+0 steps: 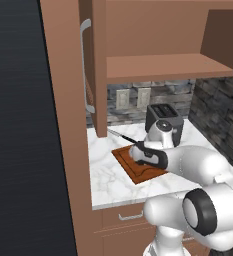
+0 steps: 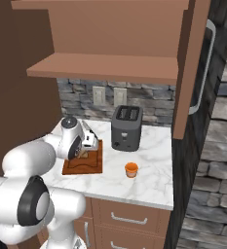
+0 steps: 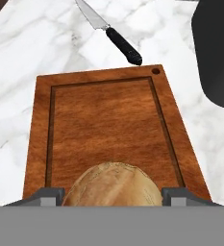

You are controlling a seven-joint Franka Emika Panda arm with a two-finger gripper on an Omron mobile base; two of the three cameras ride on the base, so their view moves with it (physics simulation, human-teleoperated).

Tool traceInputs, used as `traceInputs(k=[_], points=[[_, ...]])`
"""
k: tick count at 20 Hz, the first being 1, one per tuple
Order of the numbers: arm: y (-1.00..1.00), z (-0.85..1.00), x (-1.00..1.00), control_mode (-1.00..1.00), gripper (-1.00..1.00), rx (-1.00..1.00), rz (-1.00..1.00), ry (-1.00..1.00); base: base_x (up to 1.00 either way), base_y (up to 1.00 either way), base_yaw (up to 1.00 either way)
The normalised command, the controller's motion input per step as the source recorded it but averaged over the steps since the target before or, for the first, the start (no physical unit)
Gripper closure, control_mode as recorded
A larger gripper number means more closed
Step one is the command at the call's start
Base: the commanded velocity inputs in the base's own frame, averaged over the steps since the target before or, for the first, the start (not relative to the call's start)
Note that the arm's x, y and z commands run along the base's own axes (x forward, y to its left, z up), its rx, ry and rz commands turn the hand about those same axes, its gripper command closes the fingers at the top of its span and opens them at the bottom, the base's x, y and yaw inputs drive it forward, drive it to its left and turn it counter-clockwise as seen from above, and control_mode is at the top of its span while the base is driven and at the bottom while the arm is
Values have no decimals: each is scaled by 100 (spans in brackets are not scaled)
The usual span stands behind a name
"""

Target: Pick the bread, place it on the cutting board, pick the jam, place it on the counter, and close the cabinet.

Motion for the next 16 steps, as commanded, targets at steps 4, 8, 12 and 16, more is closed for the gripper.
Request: traceInputs(k=[4,8,12,16], points=[[0,-16,0,-100,100,0,0,1,0,0,0],[0,-10,0,-100,100,0,0,3,0,0,0],[0,-10,0,-100,100,0,0,3,0,0,0],[0,-13,0,-100,100,0,0,2,0,0,0]])
